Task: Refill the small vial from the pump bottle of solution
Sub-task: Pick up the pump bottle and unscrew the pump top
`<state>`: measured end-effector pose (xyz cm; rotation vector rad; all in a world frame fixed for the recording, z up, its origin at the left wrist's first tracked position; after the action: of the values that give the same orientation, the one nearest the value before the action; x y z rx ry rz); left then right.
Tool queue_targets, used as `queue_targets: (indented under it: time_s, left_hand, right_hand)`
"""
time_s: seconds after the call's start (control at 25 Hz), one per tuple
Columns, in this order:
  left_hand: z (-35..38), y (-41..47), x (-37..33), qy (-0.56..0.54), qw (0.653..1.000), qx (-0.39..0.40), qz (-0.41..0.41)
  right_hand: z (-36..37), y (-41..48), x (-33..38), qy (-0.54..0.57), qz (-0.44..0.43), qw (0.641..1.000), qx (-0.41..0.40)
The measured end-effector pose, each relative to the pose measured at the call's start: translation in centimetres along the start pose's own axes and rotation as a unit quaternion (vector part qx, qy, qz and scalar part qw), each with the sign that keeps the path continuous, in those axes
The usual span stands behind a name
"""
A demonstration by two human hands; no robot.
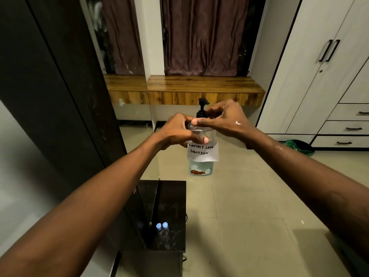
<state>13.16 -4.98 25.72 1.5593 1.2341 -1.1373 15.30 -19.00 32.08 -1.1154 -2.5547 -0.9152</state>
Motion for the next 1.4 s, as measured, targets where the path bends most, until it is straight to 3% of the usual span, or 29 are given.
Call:
queue_targets:
  time_s: [0.24,0.36,0.56,0.64,0.76,0.84,1.04,1.08,1.24,1.4]
  left_hand:
    - [-0.2,-0.4,-0.2,0.018,0.999,0.044,0.005]
    - [0.1,-0.4,0.1,0.009,0.999,0.053,0.007]
    - [0.3,0.2,0.3,0.029,0.998,0.058,-0.001]
    - [0.4,0.4,0.3,0.026,0.998,0.058,0.008]
    - [1.0,0.2,0.4,0.024,0.998,0.061,0.013]
    - [1.1,0.0,1.1,0.031,0.998,0.061,0.007]
    - [0.1,-1.2,3.1,0.073,0.996,0.033,-0.03]
    - [-0.1,-1.3,3.2,0.075,0.996,0.03,-0.031]
    - [-0.9,-1.8,3.4,0.084,0.996,-0.003,-0.028]
    - [-0.8,-1.9,4.8,0.094,0.995,0.008,-0.04]
  right_hand:
    - [0.4,0.0,0.8,-0.023,-0.002,0.999,-0.027]
    - [1.4,0.3,0.2,-0.016,-0.004,0.999,0.034]
    - [1.1,-0.3,-0.7,0.089,-0.016,0.983,0.161]
    - [0.8,0.2,-0.8,0.043,-0.009,0.988,0.15]
    - [0.3,0.8,-0.9,-0.016,0.032,0.997,0.071]
    - [0.9,0.5,-0.6,0.01,0.059,0.995,0.077]
    - [2.5,-0.3,0.9,0.152,0.059,0.966,0.199]
    - [2.7,-0.2,1.0,0.137,0.054,0.968,0.201]
    - [3.9,0.7,2.2,-0.106,-0.012,0.982,0.158]
    - [6.4,0.2,2.1,0.016,0.005,0.961,0.276]
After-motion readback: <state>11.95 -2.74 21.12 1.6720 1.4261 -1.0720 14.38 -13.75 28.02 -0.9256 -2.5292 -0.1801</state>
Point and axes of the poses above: each hand's wrist, its own y-axis towards the middle knuckle, its own z-axis out of the palm, x = y × z, the point moved 8 cm from there along y, towards the middle knuckle, and after that the axes turned 15 degrees about -y, right-handed, at the moved point
